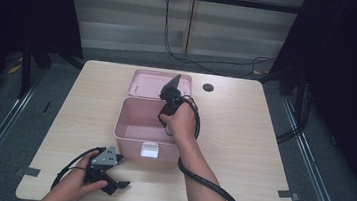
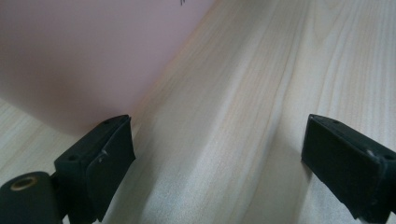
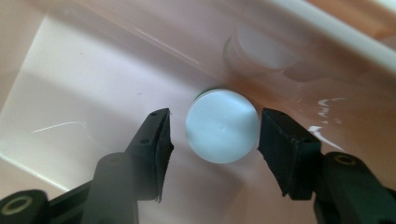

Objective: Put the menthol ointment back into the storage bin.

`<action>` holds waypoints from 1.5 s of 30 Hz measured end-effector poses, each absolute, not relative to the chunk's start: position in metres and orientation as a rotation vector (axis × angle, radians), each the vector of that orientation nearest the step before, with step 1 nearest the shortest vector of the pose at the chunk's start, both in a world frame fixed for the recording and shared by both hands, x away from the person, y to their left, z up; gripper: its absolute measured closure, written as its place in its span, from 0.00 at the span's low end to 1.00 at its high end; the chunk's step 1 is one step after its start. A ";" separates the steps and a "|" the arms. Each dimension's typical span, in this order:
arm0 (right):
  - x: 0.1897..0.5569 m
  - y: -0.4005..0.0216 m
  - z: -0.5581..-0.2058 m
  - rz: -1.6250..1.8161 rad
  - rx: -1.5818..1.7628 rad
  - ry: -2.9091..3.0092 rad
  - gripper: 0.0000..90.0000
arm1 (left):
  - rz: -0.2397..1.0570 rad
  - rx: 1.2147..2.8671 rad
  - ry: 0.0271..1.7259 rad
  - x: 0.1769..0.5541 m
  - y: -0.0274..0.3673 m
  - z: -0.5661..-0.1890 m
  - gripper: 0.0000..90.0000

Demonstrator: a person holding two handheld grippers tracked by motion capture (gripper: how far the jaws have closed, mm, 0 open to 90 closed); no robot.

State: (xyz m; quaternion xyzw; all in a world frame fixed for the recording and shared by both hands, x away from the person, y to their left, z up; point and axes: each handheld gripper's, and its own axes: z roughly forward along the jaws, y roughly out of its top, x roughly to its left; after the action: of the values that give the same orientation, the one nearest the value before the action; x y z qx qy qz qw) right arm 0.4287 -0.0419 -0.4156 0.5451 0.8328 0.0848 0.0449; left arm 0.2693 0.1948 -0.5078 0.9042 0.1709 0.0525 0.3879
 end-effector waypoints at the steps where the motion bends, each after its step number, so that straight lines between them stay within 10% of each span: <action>1: 0.428 -0.042 -0.415 0.257 1.665 2.550 0.47 | 0.133 2.301 0.434 0.269 0.195 -0.508 0.10; 45: 0.394 -0.061 -0.332 0.348 1.401 2.710 0.29 | 0.135 2.298 0.436 0.269 0.195 -0.508 0.10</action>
State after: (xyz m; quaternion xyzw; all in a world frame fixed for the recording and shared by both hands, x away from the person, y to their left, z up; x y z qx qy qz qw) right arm 0.3939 -0.0609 -0.3317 0.4558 0.8821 0.1134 0.0356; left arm 0.2693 0.1948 -0.5079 0.9036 0.1713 0.0530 0.3889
